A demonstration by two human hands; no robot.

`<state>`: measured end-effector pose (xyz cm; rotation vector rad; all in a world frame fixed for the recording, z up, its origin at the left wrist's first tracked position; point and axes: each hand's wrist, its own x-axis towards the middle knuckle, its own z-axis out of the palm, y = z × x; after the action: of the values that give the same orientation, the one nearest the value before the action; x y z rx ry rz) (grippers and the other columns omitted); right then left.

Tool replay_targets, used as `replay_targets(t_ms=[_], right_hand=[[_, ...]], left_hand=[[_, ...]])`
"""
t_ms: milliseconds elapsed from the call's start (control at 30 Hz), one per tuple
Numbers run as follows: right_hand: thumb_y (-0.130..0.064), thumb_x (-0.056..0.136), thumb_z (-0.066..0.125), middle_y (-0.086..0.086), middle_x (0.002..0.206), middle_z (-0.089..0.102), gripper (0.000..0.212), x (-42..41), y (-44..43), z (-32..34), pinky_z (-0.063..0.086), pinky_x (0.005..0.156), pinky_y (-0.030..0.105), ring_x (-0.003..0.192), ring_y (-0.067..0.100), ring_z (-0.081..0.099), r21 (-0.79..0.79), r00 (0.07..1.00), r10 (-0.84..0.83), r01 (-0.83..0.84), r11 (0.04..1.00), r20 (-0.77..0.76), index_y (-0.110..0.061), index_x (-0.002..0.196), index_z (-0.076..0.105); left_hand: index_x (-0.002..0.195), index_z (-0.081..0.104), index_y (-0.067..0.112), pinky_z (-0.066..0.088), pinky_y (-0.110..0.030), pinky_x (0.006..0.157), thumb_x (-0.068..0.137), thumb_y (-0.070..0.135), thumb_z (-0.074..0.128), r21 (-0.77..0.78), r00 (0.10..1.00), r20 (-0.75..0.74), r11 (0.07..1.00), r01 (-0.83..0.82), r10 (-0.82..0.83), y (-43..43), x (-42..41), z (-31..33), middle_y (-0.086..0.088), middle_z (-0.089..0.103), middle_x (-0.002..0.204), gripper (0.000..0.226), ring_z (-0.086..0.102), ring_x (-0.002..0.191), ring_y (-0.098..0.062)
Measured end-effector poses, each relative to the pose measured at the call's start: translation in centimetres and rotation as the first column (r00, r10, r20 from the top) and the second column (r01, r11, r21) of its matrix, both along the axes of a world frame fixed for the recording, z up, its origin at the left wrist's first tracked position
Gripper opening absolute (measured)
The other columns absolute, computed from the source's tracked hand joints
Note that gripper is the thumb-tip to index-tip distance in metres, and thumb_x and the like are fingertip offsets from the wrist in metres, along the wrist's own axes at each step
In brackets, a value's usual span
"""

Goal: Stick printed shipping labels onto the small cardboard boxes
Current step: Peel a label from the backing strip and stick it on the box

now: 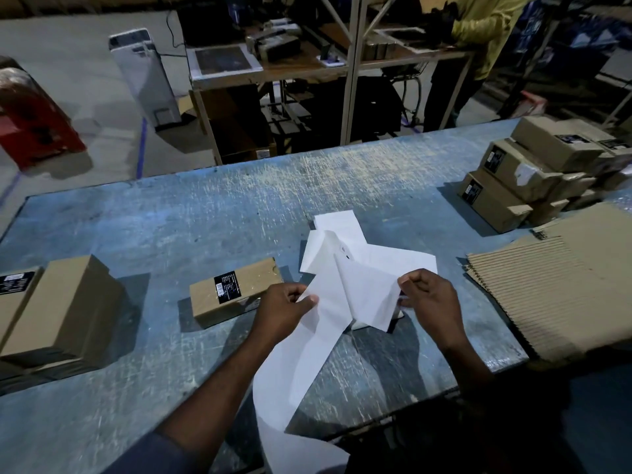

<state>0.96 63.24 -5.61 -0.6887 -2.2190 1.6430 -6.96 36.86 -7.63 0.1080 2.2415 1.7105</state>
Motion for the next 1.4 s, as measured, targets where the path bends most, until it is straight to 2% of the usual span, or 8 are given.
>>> replay_targets(t_ms=[400,567,667,833,967,1200,1333,1400], right_hand=[[-0.012,0.093,0.067,0.003,0.081,0.075,0.016,0.5,2.3,0.9,0.063,0.076,0.05,0.075,0.019,0.075,0.127,0.997,-0.078,0.079,0.989,-0.013,-0.019,0.078,0.069],[-0.006,0.092,0.066,-0.005,0.08,0.074,0.017,1.2,-0.1,1.8,0.056,0.073,0.029,0.08,0.013,0.073,0.221,0.995,0.097,-0.089,0.971,-0.025,-0.018,0.08,0.069],[-0.003,0.091,0.065,-0.004,0.077,0.073,0.016,1.2,-1.7,1.5,0.054,0.069,0.026,0.076,0.013,0.072,0.152,0.993,0.12,-0.115,0.982,-0.021,-0.013,0.08,0.069],[-0.002,0.097,0.06,0.0,0.07,0.072,0.016,1.5,-2.9,1.3,0.055,0.064,0.025,0.063,0.014,0.07,-0.035,0.991,0.13,-0.131,0.991,-0.021,-0.005,0.083,0.065],[-0.009,0.095,0.063,0.003,0.075,0.07,0.017,1.7,-1.6,1.1,0.057,0.074,0.046,0.073,0.027,0.067,-0.203,0.999,0.031,-0.037,0.978,-0.032,-0.013,0.079,0.066],[-0.002,0.099,0.057,0.004,0.075,0.068,0.023,2.8,0.1,1.9,0.056,0.074,0.041,0.073,0.025,0.065,-0.337,0.983,-0.139,0.093,0.937,-0.118,-0.013,0.079,0.061],[-0.004,0.1,0.054,0.006,0.078,0.069,0.028,2.6,0.5,2.5,0.057,0.072,0.039,0.077,0.027,0.067,-0.381,0.98,-0.151,0.091,0.92,-0.129,-0.017,0.076,0.061],[-0.004,0.101,0.053,0.002,0.075,0.068,0.028,2.3,0.2,2.7,0.056,0.069,0.036,0.074,0.024,0.067,-0.406,0.982,-0.139,0.074,0.911,-0.132,-0.017,0.076,0.059]], left_hand=[[0.087,0.077,0.015,0.049,-0.022,0.066,0.088,0.019,0.079,-0.006,0.984,0.172,0.999,0.042,-0.04,0.1,-0.2,0.8,0.0,0.074,0.079,0.004,0.064,0.064,-0.008],[0.1,0.078,0.012,0.057,-0.031,0.076,0.089,0.063,0.063,0.082,0.918,0.374,0.99,0.113,-0.136,1.9,-2.8,4.3,-0.003,0.078,0.088,0.055,0.071,0.074,-0.018],[0.102,0.076,0.009,0.057,-0.035,0.081,0.089,0.068,0.06,-0.025,0.944,0.319,0.995,0.095,-0.082,5.1,-4.7,5.4,-0.007,0.074,0.09,0.062,0.067,0.077,-0.021],[0.096,0.071,0.016,0.045,-0.024,0.061,0.089,0.062,0.065,-0.147,0.97,0.236,0.985,0.089,-0.053,8.8,-6.1,4.7,0.0,0.068,0.086,0.047,0.063,0.076,-0.022],[0.061,0.067,0.013,0.035,-0.021,0.05,0.09,0.026,0.069,-0.05,0.925,0.379,0.998,0.036,-0.015,9.5,-6.3,2.9,-0.004,0.061,0.063,0.032,0.054,0.06,-0.023],[0.086,0.073,0.013,0.053,-0.024,0.069,0.088,0.019,0.066,0.173,0.839,0.541,0.984,-0.039,-0.062,9.2,-6.1,3.1,0.002,0.076,0.076,0.01,0.068,0.071,-0.014],[0.087,0.075,0.017,0.051,-0.025,0.072,0.081,0.059,0.075,0.207,0.858,0.485,0.976,0.072,-0.167,10.0,-5.7,3.5,0.001,0.078,0.091,0.042,0.07,0.075,-0.014],[0.076,0.07,0.02,0.041,-0.027,0.067,0.065,0.07,0.081,0.179,0.89,0.409,0.974,0.139,-0.202,10.7,-5.6,3.1,-0.003,0.071,0.076,0.052,0.054,0.063,-0.018]])
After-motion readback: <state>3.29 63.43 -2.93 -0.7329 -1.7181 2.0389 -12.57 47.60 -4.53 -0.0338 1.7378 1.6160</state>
